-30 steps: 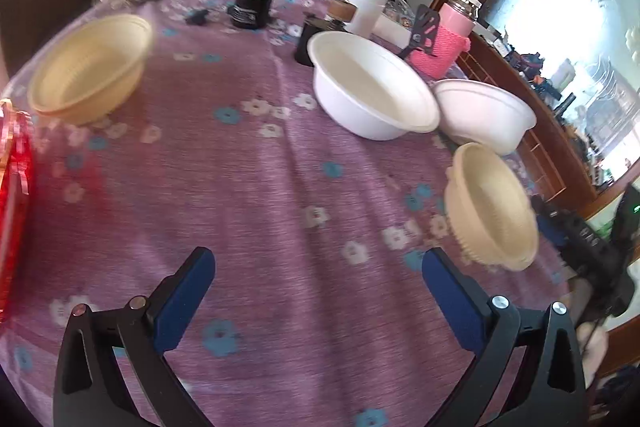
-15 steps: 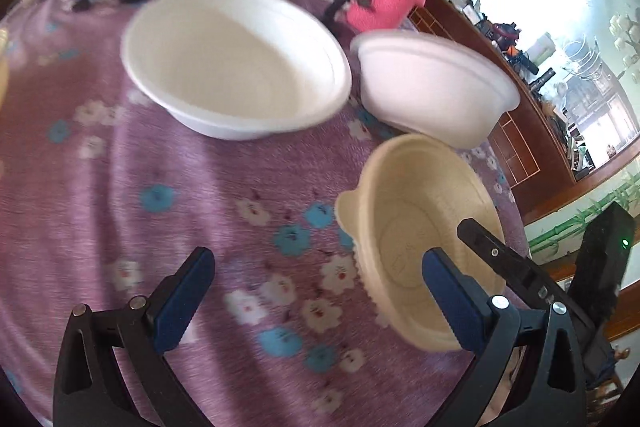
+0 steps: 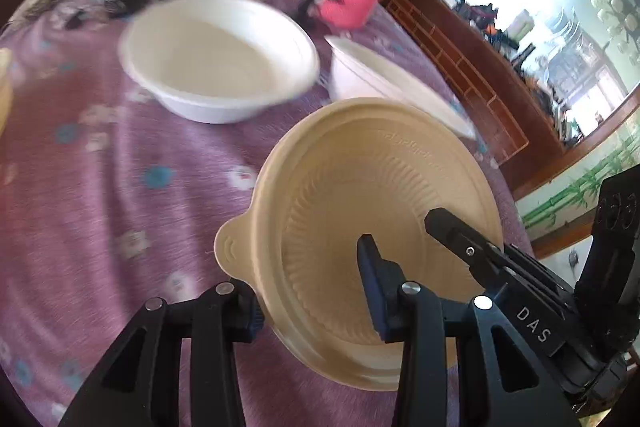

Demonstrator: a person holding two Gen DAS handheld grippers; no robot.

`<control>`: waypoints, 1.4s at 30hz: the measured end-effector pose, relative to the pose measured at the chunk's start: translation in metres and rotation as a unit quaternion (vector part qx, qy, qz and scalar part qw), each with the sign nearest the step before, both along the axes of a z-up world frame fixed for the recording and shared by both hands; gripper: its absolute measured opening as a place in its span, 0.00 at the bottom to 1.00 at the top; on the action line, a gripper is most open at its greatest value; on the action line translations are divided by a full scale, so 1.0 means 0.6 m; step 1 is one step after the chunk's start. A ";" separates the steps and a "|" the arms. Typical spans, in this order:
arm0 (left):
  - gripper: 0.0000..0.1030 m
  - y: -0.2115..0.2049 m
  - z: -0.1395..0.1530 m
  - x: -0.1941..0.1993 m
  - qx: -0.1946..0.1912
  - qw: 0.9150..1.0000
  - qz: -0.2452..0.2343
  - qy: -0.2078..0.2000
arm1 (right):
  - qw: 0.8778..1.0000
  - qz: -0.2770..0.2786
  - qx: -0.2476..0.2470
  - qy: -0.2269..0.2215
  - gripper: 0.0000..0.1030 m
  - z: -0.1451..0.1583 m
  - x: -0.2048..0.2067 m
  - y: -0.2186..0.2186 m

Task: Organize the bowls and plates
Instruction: 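Grasp the beige bowl rim with the right tool while the left tool grasps its handle rim, then carry the beige bowl with both tools onto the red plates and open both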

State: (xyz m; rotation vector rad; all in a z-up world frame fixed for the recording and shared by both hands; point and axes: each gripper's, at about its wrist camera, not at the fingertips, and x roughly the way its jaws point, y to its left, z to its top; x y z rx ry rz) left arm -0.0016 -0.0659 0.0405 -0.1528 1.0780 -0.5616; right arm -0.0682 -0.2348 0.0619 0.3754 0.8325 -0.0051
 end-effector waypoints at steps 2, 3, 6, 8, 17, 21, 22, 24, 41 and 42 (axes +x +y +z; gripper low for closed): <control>0.37 0.033 0.017 -0.013 -0.014 1.000 0.016 -0.006 | 1.000 0.014 -0.001 -0.009 0.14 0.018 -0.005 0.026; 0.37 0.050 0.026 -0.020 -0.020 0.999 0.025 -0.011 | 1.000 0.023 -0.001 -0.014 0.14 0.027 -0.007 0.043; 0.37 0.115 0.055 -0.048 -0.035 0.997 0.063 -0.037 | 0.998 0.055 0.000 -0.030 0.14 0.055 -0.007 0.100; 0.37 0.174 0.072 -0.063 -0.047 0.993 0.095 -0.050 | 0.996 0.084 0.002 -0.039 0.14 0.073 -0.004 0.150; 0.38 0.424 0.107 -0.111 -0.075 0.962 0.250 -0.084 | 0.978 0.203 0.005 -0.053 0.15 0.117 0.034 0.407; 0.38 0.521 0.105 -0.119 -0.074 0.947 0.300 -0.084 | 0.970 0.240 -0.001 -0.045 0.15 0.121 0.058 0.505; 0.38 0.540 0.101 -0.117 -0.072 0.944 0.311 -0.081 | 0.968 0.248 -0.006 -0.042 0.15 0.118 0.064 0.529; 0.38 0.577 0.089 -0.111 -0.070 0.940 0.328 -0.070 | 0.965 0.261 -0.012 -0.030 0.15 0.108 0.081 0.570; 0.52 0.654 0.043 -0.079 -0.058 0.931 0.357 -0.049 | 0.959 0.282 -0.027 0.004 0.16 0.047 0.142 0.664; 0.56 0.654 0.045 -0.079 -0.060 0.931 0.355 -0.051 | 0.959 0.281 -0.028 0.001 0.16 0.047 0.140 0.665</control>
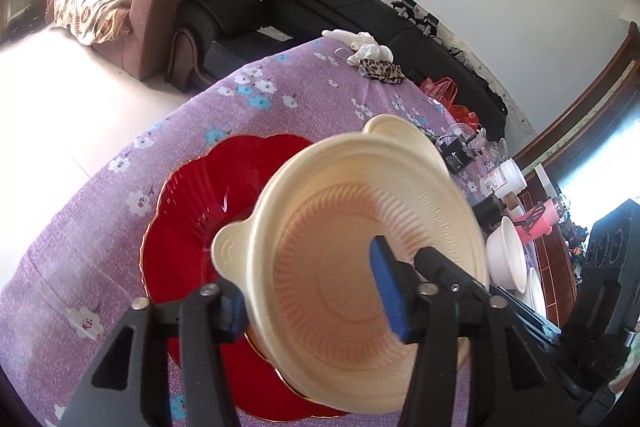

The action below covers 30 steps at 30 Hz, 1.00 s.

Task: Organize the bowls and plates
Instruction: 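Carry the beige bowl with both tools onto the red plates and open both, then move the right tool to the white paper bowl beside the pink bottle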

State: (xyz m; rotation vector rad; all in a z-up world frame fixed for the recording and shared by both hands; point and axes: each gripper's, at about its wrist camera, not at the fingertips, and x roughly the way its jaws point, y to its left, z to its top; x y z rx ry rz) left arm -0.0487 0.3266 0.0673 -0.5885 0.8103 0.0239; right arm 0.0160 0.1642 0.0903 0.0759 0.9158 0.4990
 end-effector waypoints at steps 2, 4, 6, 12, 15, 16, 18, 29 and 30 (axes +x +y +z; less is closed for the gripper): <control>0.64 -0.001 0.004 -0.002 -0.003 1.000 -0.005 -0.005 | 1.000 -0.002 -0.003 -0.011 0.19 0.004 -0.004 0.001; 0.68 -0.002 0.009 -0.006 -0.004 1.000 -0.006 -0.009 | 1.000 -0.003 -0.004 -0.021 0.20 0.010 -0.007 0.000; 0.73 -0.002 0.015 -0.013 -0.003 1.000 -0.005 -0.015 | 1.000 -0.005 -0.002 -0.030 0.21 0.018 -0.012 -0.006; 0.78 -0.012 0.041 -0.042 0.036 0.999 0.014 -0.038 | 0.999 -0.017 0.002 -0.046 0.38 0.037 -0.027 -0.034; 0.78 -0.024 0.054 -0.057 0.068 0.996 0.025 -0.046 | 0.998 -0.021 -0.002 -0.051 0.42 0.038 -0.036 -0.041; 0.78 -0.029 0.059 -0.064 0.081 0.995 0.030 -0.049 | 0.998 -0.022 -0.003 -0.054 0.42 0.040 -0.041 -0.044; 0.78 -0.044 0.073 -0.079 0.112 0.991 0.036 -0.059 | 0.998 -0.022 -0.002 -0.060 0.42 0.045 -0.052 -0.052; 0.97 -0.157 0.148 -0.161 0.269 0.950 0.079 -0.140 | 0.996 -0.051 0.016 -0.071 0.49 0.055 -0.106 -0.155; 1.00 -0.167 0.152 -0.164 0.276 0.947 0.078 -0.147 | 0.996 -0.056 0.017 -0.070 0.49 0.054 -0.112 -0.167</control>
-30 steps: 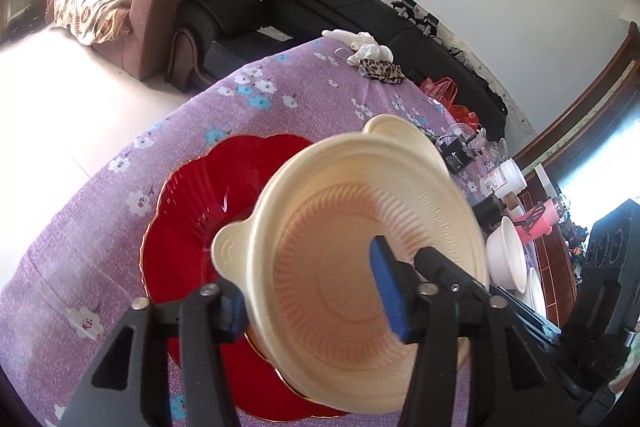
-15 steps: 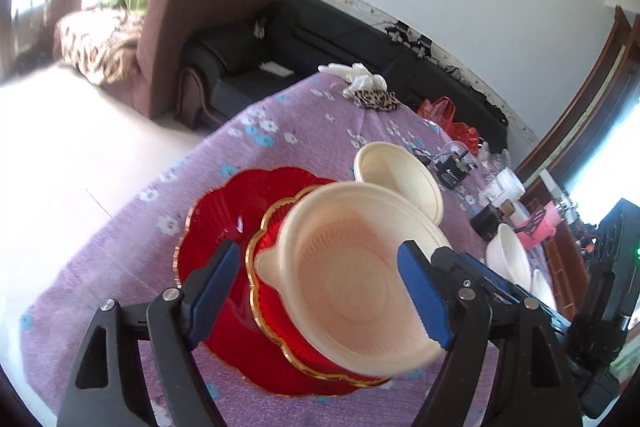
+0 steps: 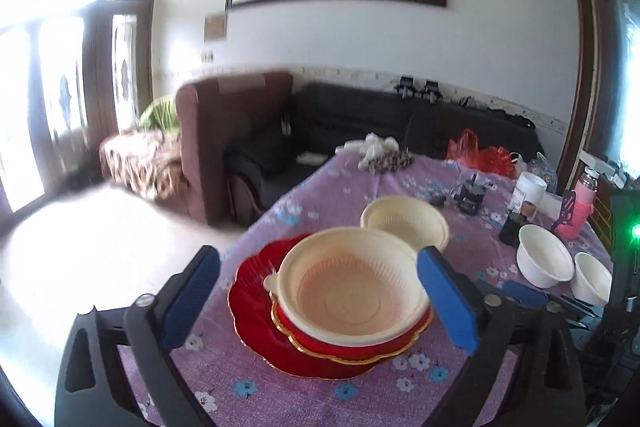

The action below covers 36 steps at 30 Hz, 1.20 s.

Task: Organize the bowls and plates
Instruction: 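Move the right tool to the white paper bowl beside the pink bottle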

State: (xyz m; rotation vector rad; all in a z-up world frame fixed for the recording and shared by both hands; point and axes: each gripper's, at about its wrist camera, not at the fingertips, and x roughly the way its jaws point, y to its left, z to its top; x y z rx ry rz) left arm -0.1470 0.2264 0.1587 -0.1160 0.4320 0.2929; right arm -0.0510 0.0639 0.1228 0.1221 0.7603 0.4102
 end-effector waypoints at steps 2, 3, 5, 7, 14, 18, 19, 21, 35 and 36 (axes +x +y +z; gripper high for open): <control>1.00 -0.021 0.006 -0.005 0.008 1.000 -0.014 -0.007 | 1.000 -0.013 0.004 0.001 0.50 -0.002 -0.009 -0.032; 1.00 -0.031 0.007 -0.004 0.010 1.000 -0.023 -0.006 | 1.000 -0.018 0.005 0.001 0.50 -0.003 -0.012 -0.044; 1.00 -0.053 0.007 -0.002 0.017 0.999 -0.037 -0.001 | 1.000 -0.029 0.007 0.000 0.52 -0.004 -0.017 -0.071; 1.00 -0.075 0.003 0.003 0.026 0.999 -0.047 0.007 | 0.999 -0.043 0.009 0.000 0.55 -0.006 -0.022 -0.102; 1.00 -0.149 -0.031 0.030 0.042 0.993 -0.095 0.048 | 0.995 -0.098 0.024 0.021 0.56 -0.044 -0.016 -0.217; 1.00 -0.180 -0.057 0.056 0.027 0.988 -0.132 0.078 | 0.990 -0.131 0.029 0.040 0.56 -0.070 -0.007 -0.278; 1.00 -0.187 -0.063 0.063 0.021 0.986 -0.142 0.085 | 0.988 -0.142 0.034 0.046 0.56 -0.079 -0.003 -0.298; 1.00 -0.203 -0.075 0.081 0.003 0.981 -0.166 0.102 | 0.985 -0.160 0.044 0.055 0.56 -0.090 0.002 -0.329; 1.00 -0.291 -0.146 0.185 -0.090 0.951 -0.239 0.173 | 0.957 -0.252 0.143 0.013 0.56 -0.055 0.022 -0.507; 1.00 -0.295 -0.150 0.188 -0.092 0.949 -0.244 0.175 | 0.954 -0.266 0.140 0.004 0.57 -0.046 0.018 -0.521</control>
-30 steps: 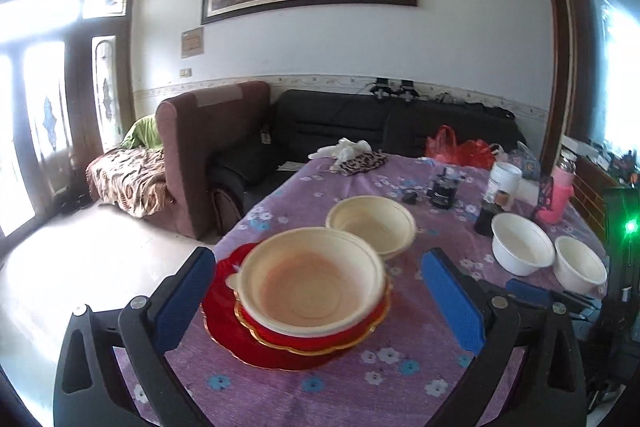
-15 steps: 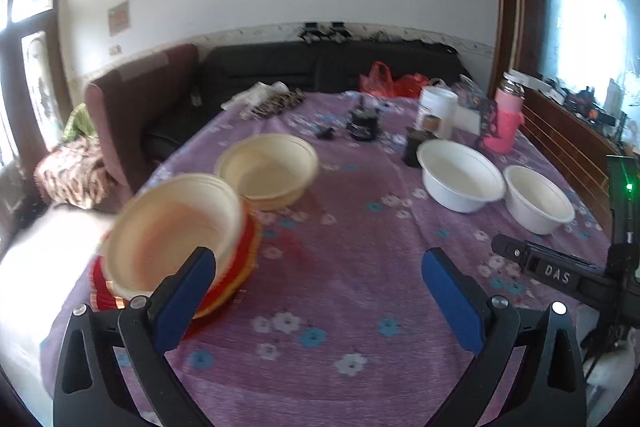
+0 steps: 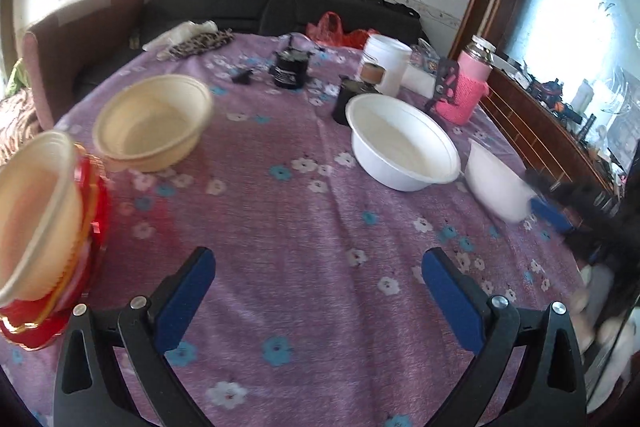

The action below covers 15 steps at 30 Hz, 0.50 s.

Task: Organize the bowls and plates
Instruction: 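Move the right tool to the white paper bowl beside the pink bottle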

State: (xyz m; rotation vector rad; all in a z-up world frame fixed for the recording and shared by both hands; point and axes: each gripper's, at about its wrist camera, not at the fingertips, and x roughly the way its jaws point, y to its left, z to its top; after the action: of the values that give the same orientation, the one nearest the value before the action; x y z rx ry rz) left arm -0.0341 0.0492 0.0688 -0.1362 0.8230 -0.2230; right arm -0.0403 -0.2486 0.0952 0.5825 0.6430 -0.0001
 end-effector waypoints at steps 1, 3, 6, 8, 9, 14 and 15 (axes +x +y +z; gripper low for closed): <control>1.00 -0.005 -0.003 0.002 -0.001 1.000 -0.007 0.002 | 1.000 -0.018 -0.005 -0.005 0.58 0.007 -0.006 -0.020; 1.00 -0.015 -0.009 0.007 0.001 1.000 -0.017 0.002 | 0.998 -0.058 -0.010 -0.008 0.65 0.011 -0.013 -0.065; 1.00 -0.026 -0.015 0.013 -0.004 1.000 -0.023 0.009 | 0.994 -0.110 -0.004 0.016 0.65 -0.008 -0.011 -0.120; 1.00 -0.036 -0.021 0.017 -0.006 0.999 -0.031 0.018 | 0.991 -0.129 0.017 0.033 0.65 -0.032 -0.005 -0.147; 1.00 -0.040 -0.023 0.017 -0.005 0.999 -0.034 0.020 | 0.990 -0.132 0.020 0.042 0.65 -0.040 0.001 -0.153; 1.00 -0.059 -0.022 0.012 0.003 0.999 -0.044 0.018 | 0.992 -0.094 0.018 0.078 0.65 -0.075 0.057 -0.153; 1.00 -0.062 -0.022 0.011 0.004 0.999 -0.046 0.018 | 0.993 -0.085 0.017 0.082 0.58 -0.078 0.061 -0.147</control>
State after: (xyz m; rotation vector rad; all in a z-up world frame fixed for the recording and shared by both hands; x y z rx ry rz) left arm -0.0274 0.0123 0.0556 -0.0960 0.8673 -0.3040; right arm -0.0036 -0.3366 0.0484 0.6744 0.7514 -0.1985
